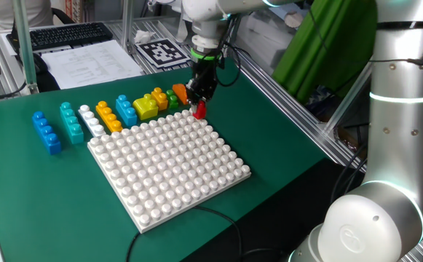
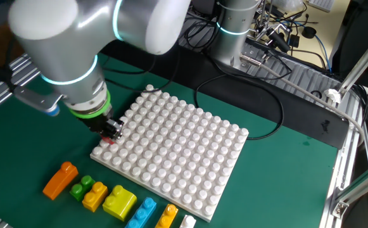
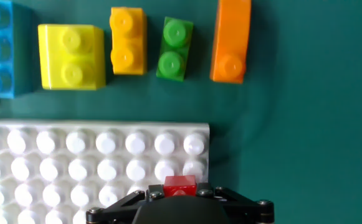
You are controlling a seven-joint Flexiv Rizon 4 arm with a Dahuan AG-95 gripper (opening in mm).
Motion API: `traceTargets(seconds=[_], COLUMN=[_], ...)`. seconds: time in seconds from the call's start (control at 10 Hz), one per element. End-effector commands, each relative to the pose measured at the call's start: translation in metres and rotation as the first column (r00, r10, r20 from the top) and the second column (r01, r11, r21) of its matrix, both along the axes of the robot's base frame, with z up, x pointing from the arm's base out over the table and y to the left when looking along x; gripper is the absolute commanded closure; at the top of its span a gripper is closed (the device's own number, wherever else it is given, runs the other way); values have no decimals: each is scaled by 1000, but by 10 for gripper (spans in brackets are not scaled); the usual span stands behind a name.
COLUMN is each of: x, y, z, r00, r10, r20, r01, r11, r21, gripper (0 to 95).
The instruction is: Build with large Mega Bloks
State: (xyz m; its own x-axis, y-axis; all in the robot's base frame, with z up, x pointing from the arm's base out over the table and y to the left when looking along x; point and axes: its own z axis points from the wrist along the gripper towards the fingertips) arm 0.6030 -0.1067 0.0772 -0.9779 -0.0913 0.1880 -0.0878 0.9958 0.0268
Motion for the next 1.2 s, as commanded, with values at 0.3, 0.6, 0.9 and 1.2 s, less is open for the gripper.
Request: traceTargets(seconds=[0.3, 0.6, 0.9, 1.2], x=[-2, -2, -7, -23], y=[0, 0, 1, -2], z=[0, 0, 2, 7], r00=[1000, 998, 999, 999], r10=[10, 25, 15, 29], r20=[-22, -52, -50, -33], r01=[-10, -24, -14, -28], r11=[1000, 999, 1000, 1000], r21=[15, 21, 17, 13], gripper=[950, 950, 950, 950])
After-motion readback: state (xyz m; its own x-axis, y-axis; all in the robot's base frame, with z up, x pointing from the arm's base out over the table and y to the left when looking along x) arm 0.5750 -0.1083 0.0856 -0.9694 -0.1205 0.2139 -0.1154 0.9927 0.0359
